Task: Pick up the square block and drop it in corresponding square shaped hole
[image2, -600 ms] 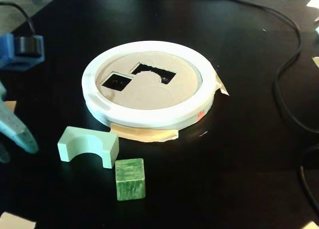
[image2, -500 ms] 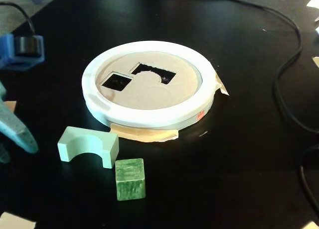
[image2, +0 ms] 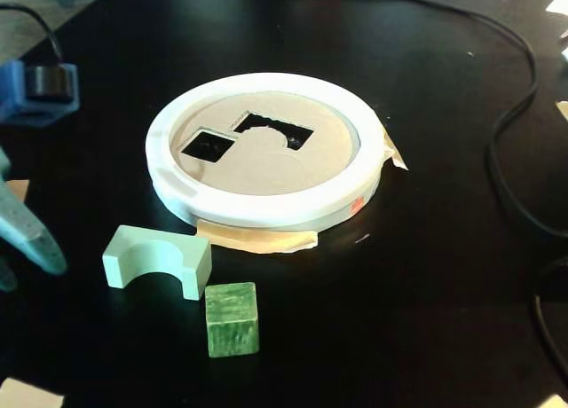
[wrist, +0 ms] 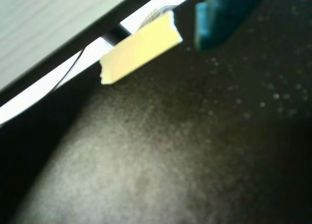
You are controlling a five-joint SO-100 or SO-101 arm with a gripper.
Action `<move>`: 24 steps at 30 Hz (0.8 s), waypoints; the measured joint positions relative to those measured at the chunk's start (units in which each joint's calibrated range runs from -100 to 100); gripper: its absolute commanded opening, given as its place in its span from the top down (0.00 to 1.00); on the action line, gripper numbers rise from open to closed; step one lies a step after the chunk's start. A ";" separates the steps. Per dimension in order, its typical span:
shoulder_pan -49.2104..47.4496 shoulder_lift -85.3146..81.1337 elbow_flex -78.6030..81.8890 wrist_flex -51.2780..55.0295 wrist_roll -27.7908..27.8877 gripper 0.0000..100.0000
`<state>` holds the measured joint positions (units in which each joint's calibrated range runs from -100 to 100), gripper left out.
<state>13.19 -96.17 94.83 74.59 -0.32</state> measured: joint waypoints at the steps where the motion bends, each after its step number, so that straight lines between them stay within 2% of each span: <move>1: 0.00 0.00 0.00 0.00 0.00 0.23; 24: 0.00 0.00 0.00 0.00 0.00 0.22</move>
<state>13.19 -96.17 94.83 74.59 -0.32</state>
